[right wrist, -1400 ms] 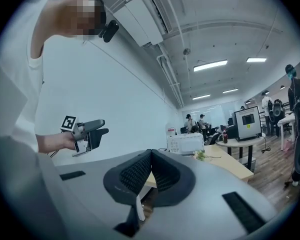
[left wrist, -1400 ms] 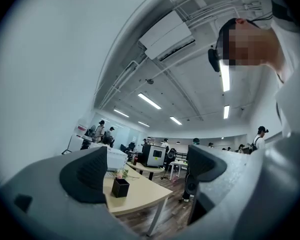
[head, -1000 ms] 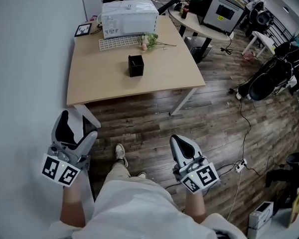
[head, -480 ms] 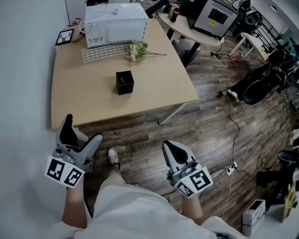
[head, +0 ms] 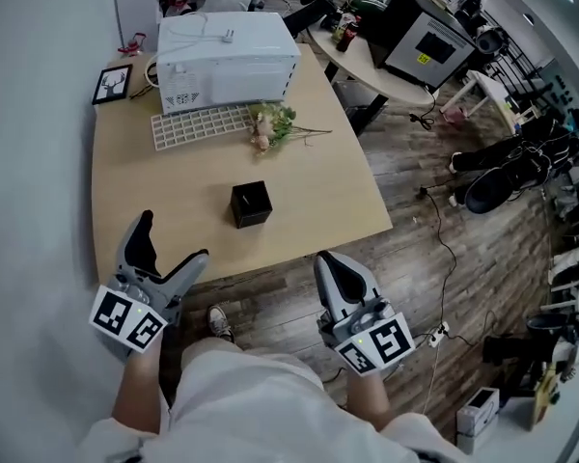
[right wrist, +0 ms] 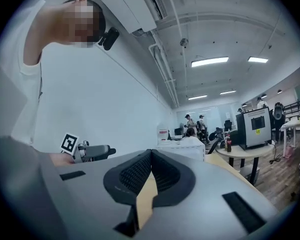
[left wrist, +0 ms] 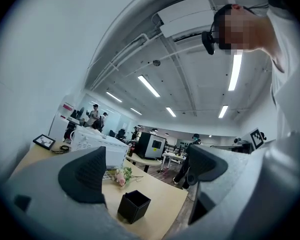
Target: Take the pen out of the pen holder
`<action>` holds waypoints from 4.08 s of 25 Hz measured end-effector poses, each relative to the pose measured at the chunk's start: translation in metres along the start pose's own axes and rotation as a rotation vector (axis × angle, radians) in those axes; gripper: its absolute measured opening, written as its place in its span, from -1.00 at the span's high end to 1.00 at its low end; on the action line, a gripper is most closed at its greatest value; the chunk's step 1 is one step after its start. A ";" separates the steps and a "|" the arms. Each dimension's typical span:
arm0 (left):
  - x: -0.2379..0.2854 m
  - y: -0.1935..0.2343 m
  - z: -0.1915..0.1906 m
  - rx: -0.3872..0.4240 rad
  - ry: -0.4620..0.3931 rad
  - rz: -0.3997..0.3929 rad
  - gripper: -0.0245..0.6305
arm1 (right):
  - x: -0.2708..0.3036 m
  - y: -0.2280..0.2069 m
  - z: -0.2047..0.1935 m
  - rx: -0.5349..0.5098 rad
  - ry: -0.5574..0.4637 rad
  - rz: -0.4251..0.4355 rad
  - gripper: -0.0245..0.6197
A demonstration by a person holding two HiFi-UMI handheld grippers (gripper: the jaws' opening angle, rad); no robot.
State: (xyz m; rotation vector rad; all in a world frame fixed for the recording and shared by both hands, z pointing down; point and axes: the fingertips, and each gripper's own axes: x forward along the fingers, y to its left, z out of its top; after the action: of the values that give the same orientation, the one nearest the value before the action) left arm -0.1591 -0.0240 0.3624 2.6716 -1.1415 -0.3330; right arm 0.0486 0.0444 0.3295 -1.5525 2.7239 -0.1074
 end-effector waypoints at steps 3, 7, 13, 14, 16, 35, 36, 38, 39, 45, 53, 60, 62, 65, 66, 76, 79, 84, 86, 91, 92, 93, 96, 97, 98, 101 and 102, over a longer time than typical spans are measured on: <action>0.025 0.014 -0.006 -0.017 0.030 -0.042 -0.65 | 0.013 -0.016 -0.005 0.016 0.020 -0.043 0.92; 0.047 0.024 -0.021 -0.049 0.059 -0.055 -0.65 | 0.021 -0.039 -0.017 0.046 0.045 -0.080 0.92; 0.066 0.034 -0.040 -0.049 0.070 -0.002 -0.65 | 0.046 -0.069 -0.020 0.037 0.035 -0.024 0.92; 0.070 0.037 -0.042 -0.052 0.067 0.016 -0.65 | 0.050 -0.074 -0.020 0.034 0.036 -0.008 0.92; 0.078 0.034 -0.043 -0.060 0.060 0.039 -0.65 | 0.055 -0.086 -0.020 0.029 0.042 0.017 0.92; 0.121 0.065 -0.126 0.001 0.231 0.229 -0.64 | 0.074 -0.136 -0.057 0.079 0.148 0.080 0.92; 0.124 0.067 -0.136 0.001 0.251 0.237 -0.64 | 0.073 -0.136 -0.060 0.085 0.154 0.081 0.92; 0.131 0.069 -0.155 0.010 0.285 0.246 -0.64 | 0.071 -0.135 -0.066 0.094 0.165 0.084 0.92; 0.136 0.070 -0.164 0.016 0.302 0.245 -0.64 | 0.070 -0.135 -0.069 0.097 0.170 0.084 0.92; 0.160 0.076 -0.219 0.023 0.401 0.243 -0.64 | 0.053 -0.145 -0.084 0.118 0.208 0.053 0.92; 0.168 0.083 -0.239 0.030 0.436 0.269 -0.40 | 0.042 -0.155 -0.085 0.123 0.220 0.028 0.92; 0.181 0.084 -0.240 0.085 0.446 0.286 0.37 | 0.041 -0.160 -0.085 0.124 0.234 0.046 0.92; 0.184 0.086 -0.242 0.092 0.440 0.302 0.38 | 0.042 -0.167 -0.085 0.118 0.238 0.051 0.92; 0.186 0.088 -0.244 0.093 0.426 0.316 0.42 | 0.042 -0.175 -0.090 0.113 0.246 0.048 0.92; 0.183 0.087 -0.243 0.095 0.422 0.316 0.42 | 0.041 -0.173 -0.091 0.111 0.250 0.051 0.92; 0.191 0.078 -0.248 0.122 0.447 0.304 0.51 | 0.042 -0.174 -0.100 0.127 0.247 0.105 0.92; 0.191 0.079 -0.249 0.138 0.464 0.309 0.60 | 0.039 -0.179 -0.098 0.130 0.237 0.107 0.92; 0.194 0.073 -0.253 0.139 0.487 0.304 0.69 | 0.036 -0.189 -0.094 0.135 0.212 0.103 0.92; 0.195 0.071 -0.255 0.139 0.499 0.301 0.70 | 0.036 -0.192 -0.091 0.139 0.199 0.104 0.92; 0.200 0.070 -0.258 0.136 0.521 0.295 0.73 | 0.036 -0.196 -0.092 0.148 0.186 0.104 0.92; 0.201 0.070 -0.258 0.135 0.527 0.294 0.73 | 0.037 -0.195 -0.093 0.150 0.185 0.105 0.92; 0.201 0.071 -0.258 0.134 0.532 0.293 0.73 | 0.037 -0.194 -0.093 0.152 0.184 0.108 0.92; 0.203 0.072 -0.259 0.133 0.543 0.286 0.73 | 0.040 -0.189 -0.094 0.155 0.181 0.117 0.92; 0.203 0.072 -0.259 0.131 0.544 0.281 0.73 | 0.041 -0.187 -0.093 0.155 0.178 0.119 0.92; 0.203 0.072 -0.259 0.128 0.545 0.274 0.73 | 0.042 -0.185 -0.093 0.154 0.175 0.122 0.92; 0.202 0.071 -0.259 0.113 0.542 0.249 0.74 | 0.042 -0.180 -0.091 0.151 0.168 0.121 0.92; 0.202 0.071 -0.258 0.105 0.536 0.243 0.75 | 0.042 -0.178 -0.090 0.148 0.168 0.117 0.92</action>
State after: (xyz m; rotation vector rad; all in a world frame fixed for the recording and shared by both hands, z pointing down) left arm 0.0032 -0.1905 0.6030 2.4315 -1.2953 0.4677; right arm 0.1769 -0.0766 0.4315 -1.4022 2.8477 -0.4463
